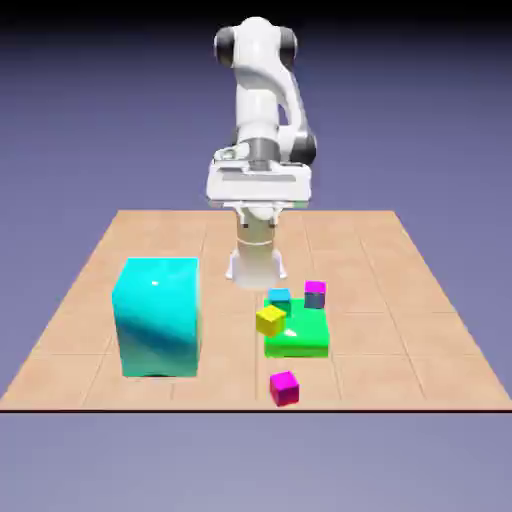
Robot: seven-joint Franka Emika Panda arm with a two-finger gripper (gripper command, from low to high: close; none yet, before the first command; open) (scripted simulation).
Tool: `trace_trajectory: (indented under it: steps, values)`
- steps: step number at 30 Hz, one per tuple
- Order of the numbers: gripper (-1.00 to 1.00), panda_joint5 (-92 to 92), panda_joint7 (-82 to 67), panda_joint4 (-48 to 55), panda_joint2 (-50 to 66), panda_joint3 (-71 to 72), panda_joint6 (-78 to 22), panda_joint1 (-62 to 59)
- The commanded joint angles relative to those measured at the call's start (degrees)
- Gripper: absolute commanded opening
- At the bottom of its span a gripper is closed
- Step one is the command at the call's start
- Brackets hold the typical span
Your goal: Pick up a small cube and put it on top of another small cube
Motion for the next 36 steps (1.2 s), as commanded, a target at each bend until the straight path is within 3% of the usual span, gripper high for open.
trace_trajectory:
  steps: [1,23,29,30,36]
  values:
    - [0.00,0.57,-0.86,0.99,2.08,-0.60,-0.68,0.90]
    - [0.00,13.09,-19.67,22.82,47.76,-13.87,-15.51,20.76]
    - [0.00,18.55,-24.21,26.67,59.96,-7.93,-8.08,16.20]
    - [-1.00,18.55,-24.21,26.67,59.96,-7.93,-8.07,16.20]
    - [-1.00,13.70,-20.40,23.60,49.59,-13.94,-15.55,21.08]
